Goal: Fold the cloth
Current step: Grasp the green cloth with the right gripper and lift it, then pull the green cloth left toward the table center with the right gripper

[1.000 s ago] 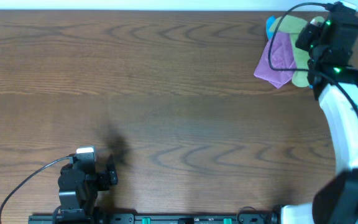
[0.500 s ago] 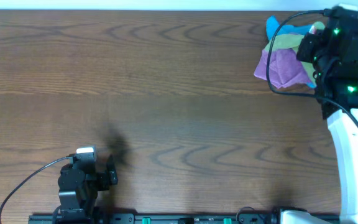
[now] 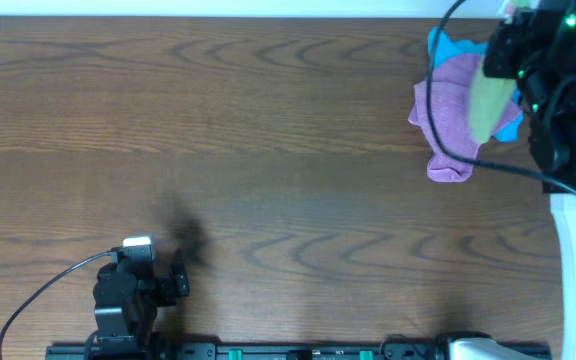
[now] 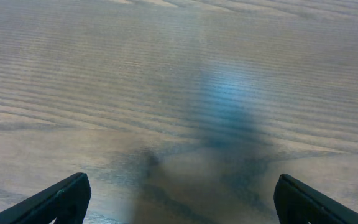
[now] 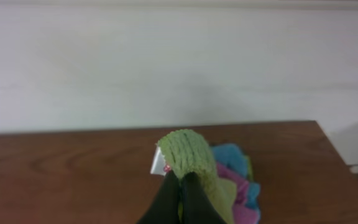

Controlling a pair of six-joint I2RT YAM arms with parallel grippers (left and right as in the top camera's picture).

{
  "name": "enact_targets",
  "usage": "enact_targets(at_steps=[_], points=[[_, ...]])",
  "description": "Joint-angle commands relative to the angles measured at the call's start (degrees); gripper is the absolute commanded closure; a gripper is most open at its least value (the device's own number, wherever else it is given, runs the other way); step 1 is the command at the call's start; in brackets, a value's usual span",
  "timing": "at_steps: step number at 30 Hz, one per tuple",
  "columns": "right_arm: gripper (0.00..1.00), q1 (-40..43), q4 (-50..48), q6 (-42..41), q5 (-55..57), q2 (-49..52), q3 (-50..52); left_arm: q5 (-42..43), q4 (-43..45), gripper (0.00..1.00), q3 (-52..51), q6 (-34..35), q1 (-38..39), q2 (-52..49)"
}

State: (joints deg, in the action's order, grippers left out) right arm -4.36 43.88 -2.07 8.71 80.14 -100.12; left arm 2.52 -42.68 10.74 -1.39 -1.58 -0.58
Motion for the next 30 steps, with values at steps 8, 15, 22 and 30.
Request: enact_targets(at_steps=[8, 15, 22, 30], points=[[0.98, -16.0, 9.4, 0.3, -3.3, -0.3, -1.6, -1.0, -0.6, 0.05, -1.2, -0.6, 0.3, 0.3], [0.98, -27.9, 10.3, -3.9, -8.1, 0.0, -1.6, -6.8, -0.5, 0.05, -1.2, -0.6, 0.3, 0.3], [0.98, -37.7, 9.6, -6.7, -16.7, 3.6, -1.6, -7.1, -0.5, 0.05, -1.2, -0.5, 0.3, 0.3], [0.98, -40.3, 4.0, -6.6, -15.4, 5.0, -1.6, -7.0, -0.5, 0.05, -1.2, -0.5, 0.3, 0.3]])
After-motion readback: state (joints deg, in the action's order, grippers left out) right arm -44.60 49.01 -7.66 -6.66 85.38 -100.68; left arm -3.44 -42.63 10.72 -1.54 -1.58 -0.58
